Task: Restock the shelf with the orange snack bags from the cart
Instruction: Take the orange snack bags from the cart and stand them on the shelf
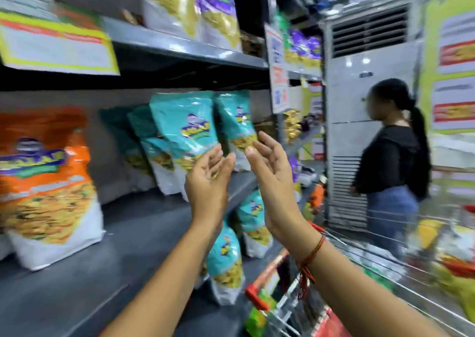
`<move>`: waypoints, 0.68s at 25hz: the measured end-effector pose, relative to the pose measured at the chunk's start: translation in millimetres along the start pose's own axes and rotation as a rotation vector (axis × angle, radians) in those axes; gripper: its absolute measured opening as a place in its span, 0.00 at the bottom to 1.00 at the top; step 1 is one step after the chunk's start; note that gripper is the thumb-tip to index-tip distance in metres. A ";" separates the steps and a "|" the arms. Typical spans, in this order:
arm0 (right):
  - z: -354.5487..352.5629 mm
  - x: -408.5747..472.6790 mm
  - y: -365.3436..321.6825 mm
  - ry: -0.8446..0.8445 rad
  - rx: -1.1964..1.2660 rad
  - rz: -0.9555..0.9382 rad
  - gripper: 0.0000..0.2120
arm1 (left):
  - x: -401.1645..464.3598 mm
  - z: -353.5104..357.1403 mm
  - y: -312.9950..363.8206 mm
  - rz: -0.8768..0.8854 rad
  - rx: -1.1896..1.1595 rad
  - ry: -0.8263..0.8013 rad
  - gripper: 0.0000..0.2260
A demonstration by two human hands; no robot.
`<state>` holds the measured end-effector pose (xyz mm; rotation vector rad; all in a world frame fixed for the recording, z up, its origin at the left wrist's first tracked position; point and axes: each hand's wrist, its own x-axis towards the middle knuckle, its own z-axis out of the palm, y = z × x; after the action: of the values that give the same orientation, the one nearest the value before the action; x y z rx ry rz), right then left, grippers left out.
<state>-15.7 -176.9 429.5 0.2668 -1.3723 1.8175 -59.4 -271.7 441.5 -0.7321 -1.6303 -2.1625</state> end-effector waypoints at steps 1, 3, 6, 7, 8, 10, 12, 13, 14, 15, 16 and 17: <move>-27.8 1.7 -7.4 0.058 -0.028 -0.014 0.20 | -7.2 29.6 -13.5 -0.043 -0.070 -0.055 0.17; -83.9 -1.2 -18.9 0.172 -0.079 -0.026 0.19 | -28.0 83.3 -45.5 -0.127 -0.161 -0.175 0.16; -185.3 -22.5 -18.0 0.346 -0.200 0.046 0.14 | -84.6 153.0 -114.3 -0.310 -0.172 -0.380 0.16; -217.9 -33.6 -13.6 0.392 -0.242 0.093 0.12 | -105.7 166.9 -141.0 -0.373 -0.147 -0.430 0.17; -252.6 -47.0 -6.1 0.442 -0.287 0.157 0.11 | -128.5 180.3 -170.2 -0.446 -0.106 -0.484 0.18; -317.1 -77.8 15.5 0.528 -0.370 0.298 0.11 | -170.5 196.0 -230.4 -0.604 0.009 -0.595 0.19; -376.6 -111.1 49.6 0.553 -0.453 0.450 0.12 | -207.4 205.4 -297.1 -0.764 0.142 -0.677 0.21; -407.2 -128.2 73.2 0.550 -0.491 0.547 0.13 | -224.9 209.1 -332.8 -0.849 0.206 -0.719 0.22; -434.0 -145.5 97.6 0.539 -0.517 0.658 0.13 | -240.9 209.8 -367.0 -0.918 0.286 -0.759 0.22; -457.7 -162.5 122.8 0.516 -0.536 0.768 0.13 | -255.1 207.3 -398.1 -0.975 0.357 -0.791 0.20; -477.6 -177.9 148.0 0.494 -0.548 0.878 0.14 | -267.5 202.6 -423.7 -1.017 0.426 -0.824 0.18; -502.6 -195.1 179.3 0.460 -0.564 0.995 0.14 | -282.6 199.0 -455.8 -1.061 0.480 -0.837 0.18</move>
<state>130.2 157.6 -5.9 -1.2477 -1.7197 1.9020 -40.7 38.4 -38.9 -0.7400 -3.4333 -1.8702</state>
